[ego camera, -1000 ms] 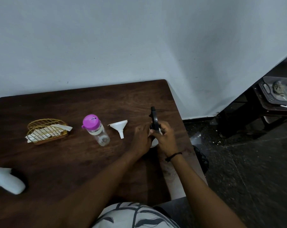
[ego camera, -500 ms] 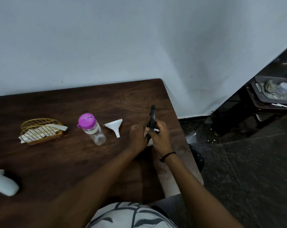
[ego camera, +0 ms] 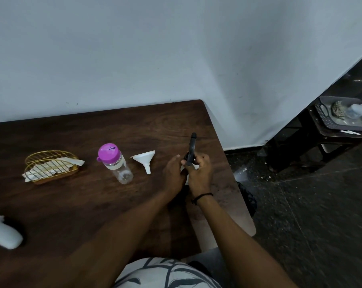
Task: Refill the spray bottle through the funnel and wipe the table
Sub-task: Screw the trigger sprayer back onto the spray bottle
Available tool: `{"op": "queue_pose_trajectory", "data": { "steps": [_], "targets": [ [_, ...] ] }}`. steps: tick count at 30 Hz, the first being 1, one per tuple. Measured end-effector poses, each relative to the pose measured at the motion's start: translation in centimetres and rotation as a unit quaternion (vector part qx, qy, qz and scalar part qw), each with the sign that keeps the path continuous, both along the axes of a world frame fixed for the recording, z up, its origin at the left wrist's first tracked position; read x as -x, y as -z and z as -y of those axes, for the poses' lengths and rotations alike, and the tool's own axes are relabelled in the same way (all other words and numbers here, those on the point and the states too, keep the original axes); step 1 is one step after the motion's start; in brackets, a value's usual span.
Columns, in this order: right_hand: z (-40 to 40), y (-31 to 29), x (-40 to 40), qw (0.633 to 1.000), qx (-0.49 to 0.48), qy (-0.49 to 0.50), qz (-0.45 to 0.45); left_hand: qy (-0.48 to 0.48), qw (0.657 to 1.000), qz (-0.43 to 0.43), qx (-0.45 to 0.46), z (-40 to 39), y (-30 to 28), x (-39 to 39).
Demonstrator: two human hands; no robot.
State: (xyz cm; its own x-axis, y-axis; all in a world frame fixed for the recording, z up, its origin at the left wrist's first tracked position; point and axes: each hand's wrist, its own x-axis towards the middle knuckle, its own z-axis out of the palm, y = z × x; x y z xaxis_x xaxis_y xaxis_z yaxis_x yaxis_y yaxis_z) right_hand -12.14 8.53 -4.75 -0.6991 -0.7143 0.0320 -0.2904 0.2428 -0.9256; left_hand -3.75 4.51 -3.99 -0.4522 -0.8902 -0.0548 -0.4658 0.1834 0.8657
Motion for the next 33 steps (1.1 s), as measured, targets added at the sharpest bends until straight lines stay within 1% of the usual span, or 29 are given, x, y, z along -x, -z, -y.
{"op": "queue_pose_trajectory", "data": {
  "steps": [3, 6, 9, 11, 15, 17, 20, 23, 26, 28, 30, 33],
  "targets": [
    [0.0, -0.1, -1.1, 0.999, -0.014, 0.041, -0.020, -0.044, 0.999, 0.003, -0.018, -0.6, -0.2, 0.2],
    [-0.2, -0.2, -1.2, 0.999, -0.026, 0.035, -0.033, -0.067, 0.998, -0.014, -0.016, -0.8, -0.4, 0.3],
    [-0.6, -0.5, -0.6, 0.999, -0.020, -0.015, -0.022, -0.032, 0.999, -0.019, 0.034, -0.9, -0.3, 0.0],
    [-1.0, -0.9, -0.3, 0.998, -0.013, -0.051, -0.022, -0.028, 0.998, -0.017, 0.051, -0.9, -0.1, -0.3],
    [-2.2, -2.0, 0.0, 0.997, 0.032, -0.068, 0.010, -0.020, 0.996, -0.033, 0.084, -1.6, -0.4, -1.0],
    [-2.7, -2.6, -0.3, 0.995, 0.053, -0.081, 0.015, 0.011, 0.991, -0.054, 0.118, -2.2, -0.4, -1.6],
    [-3.5, -3.6, -0.7, 0.991, 0.089, -0.089, 0.034, 0.068, 0.986, -0.071, 0.135, -2.9, -0.4, -2.2],
    [-4.3, -4.6, -1.3, 0.991, 0.115, -0.068, 0.026, 0.074, 0.977, -0.129, 0.156, -4.0, -1.6, -1.9],
    [-5.2, -4.9, -1.2, 0.989, 0.126, -0.054, 0.061, 0.080, 0.960, -0.182, 0.197, -4.9, -2.0, -1.3],
    [-5.7, -5.0, -1.0, 0.987, 0.121, -0.063, 0.081, 0.107, 0.958, -0.192, 0.186, -5.3, -1.5, -1.4],
    [-6.3, -4.8, -1.1, 0.987, 0.127, -0.064, 0.080, 0.139, 0.963, -0.170, 0.156, -5.5, -1.1, -1.8],
    [-7.5, -4.3, -1.5, 0.989, 0.140, -0.007, 0.056, 0.210, 0.963, -0.128, 0.110, -5.5, -1.9, -2.4]
  ]
}}
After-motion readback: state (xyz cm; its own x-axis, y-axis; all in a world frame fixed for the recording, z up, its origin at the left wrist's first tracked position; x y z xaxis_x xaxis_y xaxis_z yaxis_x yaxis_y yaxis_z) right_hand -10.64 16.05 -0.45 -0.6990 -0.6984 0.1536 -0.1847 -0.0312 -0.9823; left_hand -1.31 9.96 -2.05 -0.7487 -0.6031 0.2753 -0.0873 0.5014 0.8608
